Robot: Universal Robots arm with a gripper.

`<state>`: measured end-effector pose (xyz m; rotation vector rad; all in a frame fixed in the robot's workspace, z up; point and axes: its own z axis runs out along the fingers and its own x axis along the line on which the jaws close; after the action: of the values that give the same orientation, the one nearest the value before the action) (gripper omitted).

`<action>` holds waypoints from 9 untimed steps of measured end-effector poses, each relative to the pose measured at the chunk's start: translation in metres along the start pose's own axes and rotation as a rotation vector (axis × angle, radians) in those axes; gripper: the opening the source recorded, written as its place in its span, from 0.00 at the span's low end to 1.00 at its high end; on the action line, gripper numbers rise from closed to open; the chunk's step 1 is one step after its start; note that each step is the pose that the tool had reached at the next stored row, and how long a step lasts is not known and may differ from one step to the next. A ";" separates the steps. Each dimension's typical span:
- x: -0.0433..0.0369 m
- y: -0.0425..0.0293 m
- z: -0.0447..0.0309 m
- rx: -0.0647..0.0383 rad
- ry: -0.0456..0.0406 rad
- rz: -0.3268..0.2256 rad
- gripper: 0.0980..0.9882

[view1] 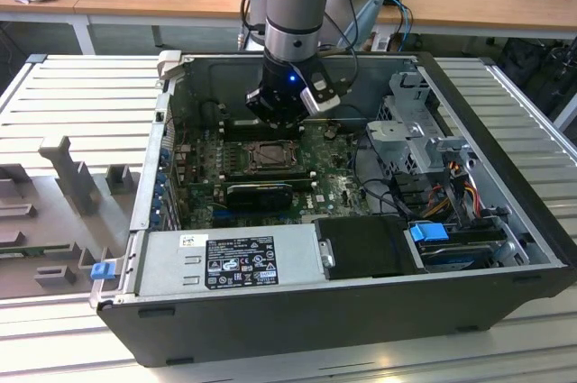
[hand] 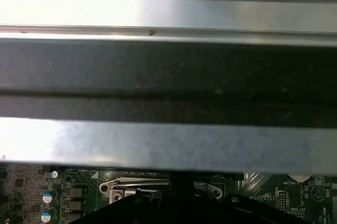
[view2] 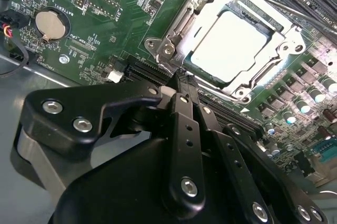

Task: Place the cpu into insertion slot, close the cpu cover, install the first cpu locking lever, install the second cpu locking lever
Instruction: 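Install the second cpu locking lever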

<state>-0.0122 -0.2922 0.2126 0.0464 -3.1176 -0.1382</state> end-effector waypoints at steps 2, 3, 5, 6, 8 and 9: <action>0.0000 -0.0011 -0.0001 0.000 0.0001 0.000 0.01; 0.0000 -0.0019 -0.0002 0.000 0.0001 0.000 0.01; 0.0002 -0.0027 -0.0011 0.000 0.0002 0.000 0.01; 0.0001 -0.0026 -0.0025 0.000 0.0001 0.000 0.01; 0.0000 -0.0023 -0.0054 0.000 0.0000 0.000 0.01; 0.0004 -0.0024 -0.0066 0.000 -0.0002 0.000 0.01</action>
<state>-0.0124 -0.2952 0.2190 0.0461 -3.1178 -0.1385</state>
